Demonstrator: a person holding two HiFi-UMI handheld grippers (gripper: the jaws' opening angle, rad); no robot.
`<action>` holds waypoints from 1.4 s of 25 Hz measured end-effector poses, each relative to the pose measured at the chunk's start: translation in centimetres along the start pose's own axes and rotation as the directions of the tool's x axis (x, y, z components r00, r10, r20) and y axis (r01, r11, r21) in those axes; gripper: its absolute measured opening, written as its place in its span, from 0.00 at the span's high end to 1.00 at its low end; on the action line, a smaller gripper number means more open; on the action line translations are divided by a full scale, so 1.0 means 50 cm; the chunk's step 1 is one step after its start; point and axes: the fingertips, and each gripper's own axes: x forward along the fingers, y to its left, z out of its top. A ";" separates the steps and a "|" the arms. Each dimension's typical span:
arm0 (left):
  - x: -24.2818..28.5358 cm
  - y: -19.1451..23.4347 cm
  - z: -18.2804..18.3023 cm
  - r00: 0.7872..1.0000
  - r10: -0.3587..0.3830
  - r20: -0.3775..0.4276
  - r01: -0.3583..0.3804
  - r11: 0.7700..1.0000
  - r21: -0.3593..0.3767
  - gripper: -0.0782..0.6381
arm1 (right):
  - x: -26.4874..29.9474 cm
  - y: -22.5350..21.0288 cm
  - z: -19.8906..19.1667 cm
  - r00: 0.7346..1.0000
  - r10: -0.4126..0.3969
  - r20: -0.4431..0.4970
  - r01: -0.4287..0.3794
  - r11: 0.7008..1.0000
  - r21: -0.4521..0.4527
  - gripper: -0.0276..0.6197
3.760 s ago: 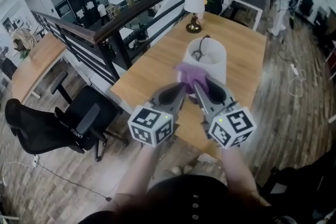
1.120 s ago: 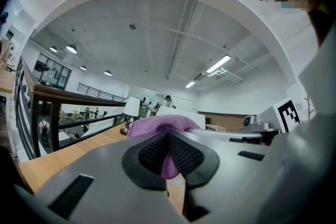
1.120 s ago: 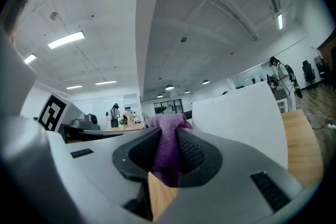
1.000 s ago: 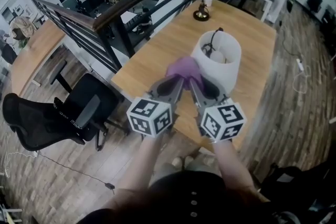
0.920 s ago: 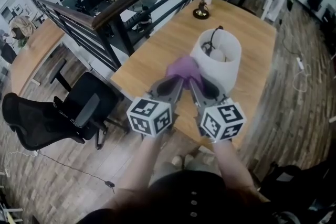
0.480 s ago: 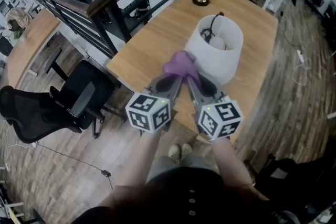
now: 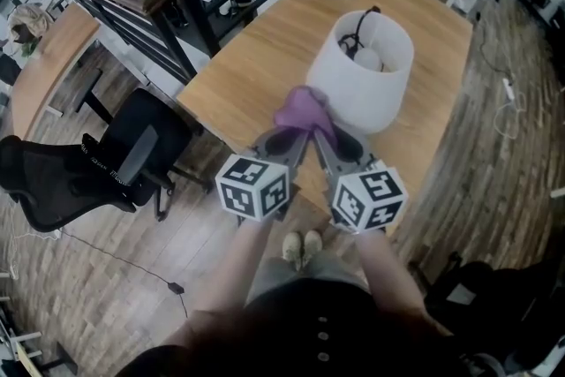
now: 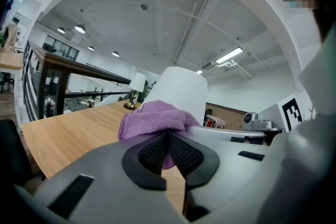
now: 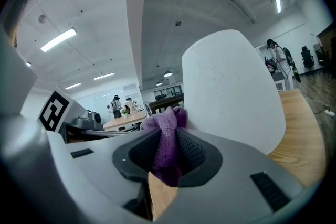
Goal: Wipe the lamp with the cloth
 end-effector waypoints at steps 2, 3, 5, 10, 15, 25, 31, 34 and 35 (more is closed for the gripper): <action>0.000 -0.002 -0.009 1.000 0.000 -0.008 0.000 1.000 -0.003 0.88 | -0.003 -0.001 -0.009 1.000 -0.001 -0.009 0.001 1.000 0.002 0.84; -0.001 -0.004 -0.012 1.000 0.001 -0.010 -0.001 1.000 -0.005 0.88 | -0.005 -0.001 -0.012 1.000 -0.001 -0.013 0.001 1.000 0.002 0.84; -0.004 -0.007 -0.018 1.000 0.002 -0.012 -0.002 1.000 -0.011 0.88 | -0.008 0.000 -0.017 1.000 -0.003 -0.018 0.003 1.000 0.002 0.84; -0.015 -0.018 -0.035 1.000 0.001 -0.021 -0.001 1.000 -0.018 0.88 | -0.019 0.005 -0.029 1.000 -0.004 -0.029 0.004 1.000 0.012 0.84; -0.036 -0.026 -0.033 1.000 0.005 -0.006 -0.005 1.000 -0.019 0.88 | -0.032 0.026 -0.013 1.000 0.008 -0.007 -0.008 1.000 -0.001 0.84; -0.056 -0.071 0.060 0.995 -0.048 0.090 0.045 0.998 0.045 0.88 | -0.063 0.041 0.074 0.996 -0.003 0.085 0.009 0.997 -0.073 0.84; -0.052 -0.093 0.125 0.986 -0.081 0.145 0.068 0.994 0.091 0.88 | -0.074 0.041 0.163 0.983 0.010 0.183 0.006 0.996 -0.091 0.84; -0.045 -0.101 0.162 0.980 -0.095 0.175 0.077 0.991 0.111 0.88 | -0.079 0.036 0.199 0.976 0.008 0.215 0.017 0.994 -0.111 0.84; -0.043 -0.105 0.173 0.978 -0.101 0.181 0.080 0.989 0.120 0.88 | -0.080 0.035 0.209 0.975 0.006 0.222 0.021 0.992 -0.121 0.84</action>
